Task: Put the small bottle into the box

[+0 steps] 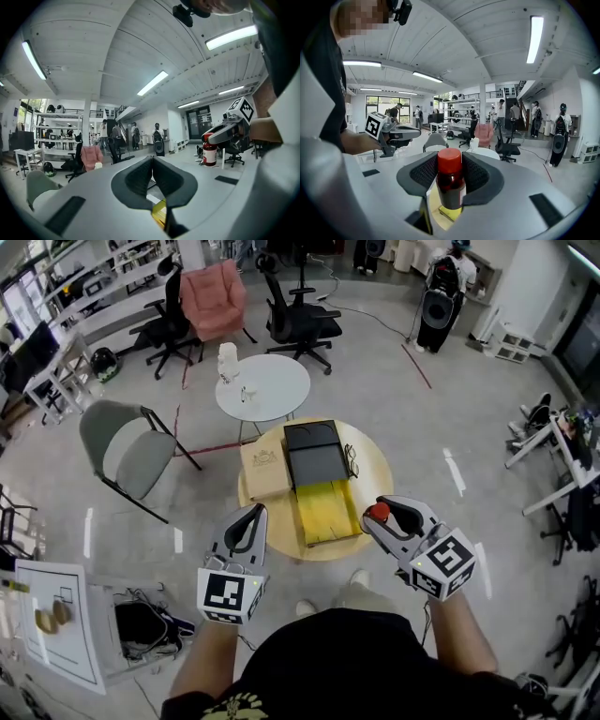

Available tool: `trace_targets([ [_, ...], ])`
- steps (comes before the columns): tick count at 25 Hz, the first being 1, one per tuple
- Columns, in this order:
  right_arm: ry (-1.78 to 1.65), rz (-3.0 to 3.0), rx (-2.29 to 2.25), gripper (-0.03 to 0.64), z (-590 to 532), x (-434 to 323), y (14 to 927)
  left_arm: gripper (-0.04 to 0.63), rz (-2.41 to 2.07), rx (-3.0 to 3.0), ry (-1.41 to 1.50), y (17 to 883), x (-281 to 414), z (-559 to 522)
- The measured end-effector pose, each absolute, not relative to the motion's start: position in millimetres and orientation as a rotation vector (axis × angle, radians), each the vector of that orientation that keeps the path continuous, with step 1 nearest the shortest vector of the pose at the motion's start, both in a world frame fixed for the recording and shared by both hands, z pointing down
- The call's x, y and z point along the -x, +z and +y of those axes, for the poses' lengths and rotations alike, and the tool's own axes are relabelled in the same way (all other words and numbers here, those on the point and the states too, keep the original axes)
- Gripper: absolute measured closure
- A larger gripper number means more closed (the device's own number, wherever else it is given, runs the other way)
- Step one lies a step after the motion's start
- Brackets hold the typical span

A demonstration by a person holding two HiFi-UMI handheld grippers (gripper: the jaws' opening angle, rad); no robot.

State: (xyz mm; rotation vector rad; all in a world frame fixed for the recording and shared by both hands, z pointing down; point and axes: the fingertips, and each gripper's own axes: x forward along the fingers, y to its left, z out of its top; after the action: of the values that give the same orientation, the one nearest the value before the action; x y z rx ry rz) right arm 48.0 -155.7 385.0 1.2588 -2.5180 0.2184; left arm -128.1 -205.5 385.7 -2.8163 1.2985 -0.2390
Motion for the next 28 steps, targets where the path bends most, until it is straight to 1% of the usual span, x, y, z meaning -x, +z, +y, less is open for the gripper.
trace_targets([
  [15, 0.206, -2.510, -1.221, 0.451, -185.7, -34.8, 379.2, 0.576, 1.340, 2.816, -0.232, 385.5, 141.6, -221.2],
  [24, 0.258, -2.516, -1.153, 0.451, -220.9, -42.0, 405.3, 0.577, 1.387, 2.801, -0.288, 398.2, 128.3, -248.5],
  [28, 0.293, -2.503, -1.127, 0.451, -234.9, -51.0, 421.1, 0.576, 1.379, 2.797, -0.297, 396.6, 111.0, -260.1],
])
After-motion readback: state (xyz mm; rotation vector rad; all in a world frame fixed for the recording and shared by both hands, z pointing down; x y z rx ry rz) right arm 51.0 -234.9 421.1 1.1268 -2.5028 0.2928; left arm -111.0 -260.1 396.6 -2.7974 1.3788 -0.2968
